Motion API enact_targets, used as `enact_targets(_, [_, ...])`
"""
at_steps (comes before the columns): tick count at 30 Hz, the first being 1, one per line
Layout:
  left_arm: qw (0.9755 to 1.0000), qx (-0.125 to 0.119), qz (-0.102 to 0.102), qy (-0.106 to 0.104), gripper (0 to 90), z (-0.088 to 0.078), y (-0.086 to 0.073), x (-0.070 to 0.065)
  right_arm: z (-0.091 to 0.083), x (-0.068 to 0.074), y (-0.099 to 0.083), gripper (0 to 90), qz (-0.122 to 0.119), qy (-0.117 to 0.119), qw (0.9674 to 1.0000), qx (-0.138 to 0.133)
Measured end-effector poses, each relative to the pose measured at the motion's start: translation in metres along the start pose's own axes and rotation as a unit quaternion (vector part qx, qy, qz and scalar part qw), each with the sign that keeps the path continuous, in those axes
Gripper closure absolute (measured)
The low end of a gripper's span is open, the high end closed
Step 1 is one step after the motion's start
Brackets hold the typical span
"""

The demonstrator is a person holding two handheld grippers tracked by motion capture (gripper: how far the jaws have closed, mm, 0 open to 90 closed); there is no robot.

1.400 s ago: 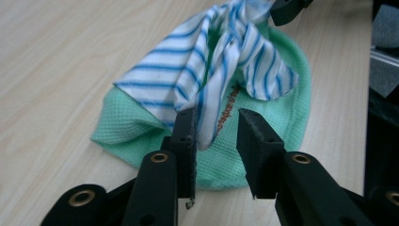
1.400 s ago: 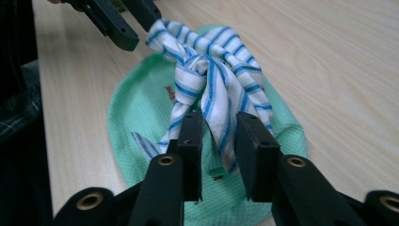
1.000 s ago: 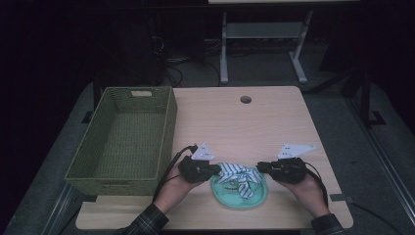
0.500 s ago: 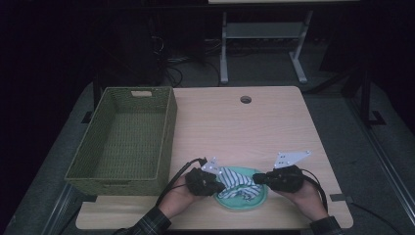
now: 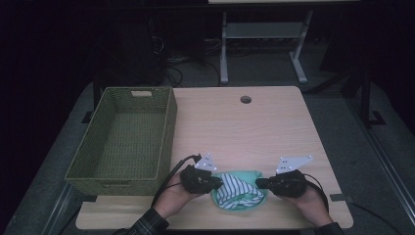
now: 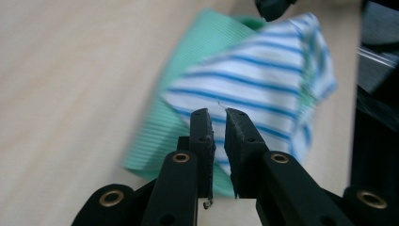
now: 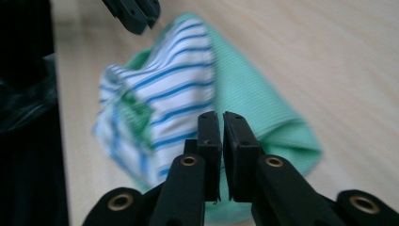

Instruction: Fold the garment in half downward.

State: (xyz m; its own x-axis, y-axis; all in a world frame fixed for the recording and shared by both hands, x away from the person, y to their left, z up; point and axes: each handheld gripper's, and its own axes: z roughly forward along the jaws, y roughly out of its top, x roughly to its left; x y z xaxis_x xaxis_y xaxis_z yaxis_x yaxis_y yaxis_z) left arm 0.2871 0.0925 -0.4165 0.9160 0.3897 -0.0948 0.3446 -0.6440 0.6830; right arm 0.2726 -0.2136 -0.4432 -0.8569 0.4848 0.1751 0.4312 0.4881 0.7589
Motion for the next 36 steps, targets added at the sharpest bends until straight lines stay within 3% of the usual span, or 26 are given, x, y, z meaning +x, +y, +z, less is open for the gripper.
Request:
enact_targets(5, [0.9996, -0.007, -0.013, 0.024, 78.5, 0.005, 0.010, 0.010, 0.011, -0.012, 0.009, 89.7, 0.007, -0.012, 0.9999, -0.004])
enact_targets(14, [0.9987, 0.043, -0.022, 0.017, 80.2, 0.034, 0.002, 0.018, 0.037, -0.020, 0.007, 90.0, 0.001, -0.032, 0.9976, 0.062])
enact_targets(17, [0.9978, 0.064, -0.014, 0.007, 81.6, 0.041, -0.003, 0.019, 0.038, -0.020, 0.007, 90.0, -0.001, -0.033, 0.9975, 0.063])
enact_targets(26, [0.9971, 0.076, -0.002, 0.001, 84.9, 0.042, -0.003, 0.017, 0.037, -0.021, 0.007, 90.0, -0.007, -0.061, 0.9959, 0.066])
enact_targets(27, [0.9961, 0.088, 0.009, -0.001, 85.3, 0.041, -0.002, 0.019, 0.037, -0.022, 0.007, 90.0, -0.011, -0.064, 0.9957, 0.066])
enact_targets(32, [0.9957, 0.092, 0.009, -0.006, 86.0, 0.040, -0.002, 0.022, 0.036, -0.025, 0.008, 90.0, -0.002, -0.078, 0.9946, 0.069])
enact_targets(36, [0.9970, 0.077, 0.009, 0.008, 85.6, 0.042, -0.001, 0.023, 0.038, -0.026, 0.009, 90.0, 0.003, -0.077, 0.9948, 0.066])
